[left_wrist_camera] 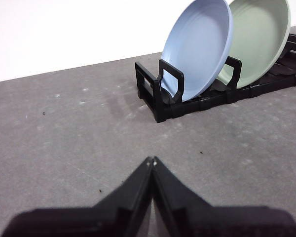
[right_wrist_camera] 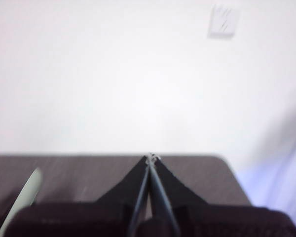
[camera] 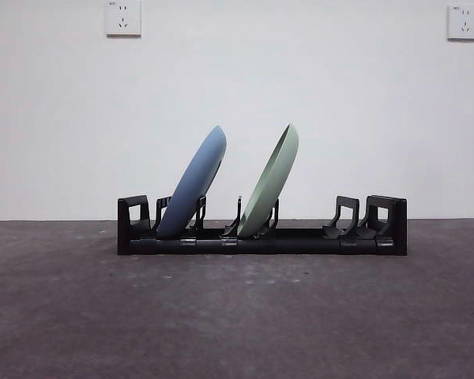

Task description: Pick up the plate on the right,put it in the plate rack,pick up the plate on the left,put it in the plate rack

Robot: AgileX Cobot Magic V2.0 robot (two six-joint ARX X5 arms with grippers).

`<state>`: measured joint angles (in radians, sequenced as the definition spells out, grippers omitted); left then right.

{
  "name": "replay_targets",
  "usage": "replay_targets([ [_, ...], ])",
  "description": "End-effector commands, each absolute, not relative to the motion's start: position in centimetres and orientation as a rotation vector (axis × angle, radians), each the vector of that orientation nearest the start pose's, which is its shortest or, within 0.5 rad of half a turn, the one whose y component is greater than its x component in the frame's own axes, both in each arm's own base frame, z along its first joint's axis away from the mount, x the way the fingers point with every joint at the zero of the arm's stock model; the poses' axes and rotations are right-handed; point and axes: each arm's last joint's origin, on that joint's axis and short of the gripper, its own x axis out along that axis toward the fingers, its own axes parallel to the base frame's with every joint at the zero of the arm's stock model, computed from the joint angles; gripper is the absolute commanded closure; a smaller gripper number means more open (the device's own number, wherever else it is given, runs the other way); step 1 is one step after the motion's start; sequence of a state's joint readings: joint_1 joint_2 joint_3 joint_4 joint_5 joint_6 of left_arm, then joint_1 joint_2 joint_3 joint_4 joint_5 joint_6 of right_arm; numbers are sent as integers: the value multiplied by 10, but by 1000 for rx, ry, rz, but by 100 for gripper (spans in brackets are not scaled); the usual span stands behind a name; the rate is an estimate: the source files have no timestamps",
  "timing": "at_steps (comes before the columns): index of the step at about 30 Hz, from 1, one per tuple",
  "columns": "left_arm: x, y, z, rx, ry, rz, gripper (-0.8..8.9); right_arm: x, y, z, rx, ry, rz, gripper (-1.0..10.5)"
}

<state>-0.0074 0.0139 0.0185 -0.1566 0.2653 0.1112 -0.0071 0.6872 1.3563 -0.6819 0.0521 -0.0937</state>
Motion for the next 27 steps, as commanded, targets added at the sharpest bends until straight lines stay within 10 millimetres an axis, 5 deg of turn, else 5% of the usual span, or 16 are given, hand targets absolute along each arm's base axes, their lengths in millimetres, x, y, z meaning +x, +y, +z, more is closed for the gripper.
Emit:
replay_targets([
  [1,96,-8,151,83,143,-277,817,70,-3,438,-109,-1,-61,946],
  [15,96,-8,150,84,144,-278,817,90,-3,250,-74,73,-39,946],
  [20,96,-8,150,83,144,-277,817,90,-3,211,-25,64,-42,946],
  [27,96,-8,150,83,144,-277,817,90,-3,181,-25,90,-41,946],
])
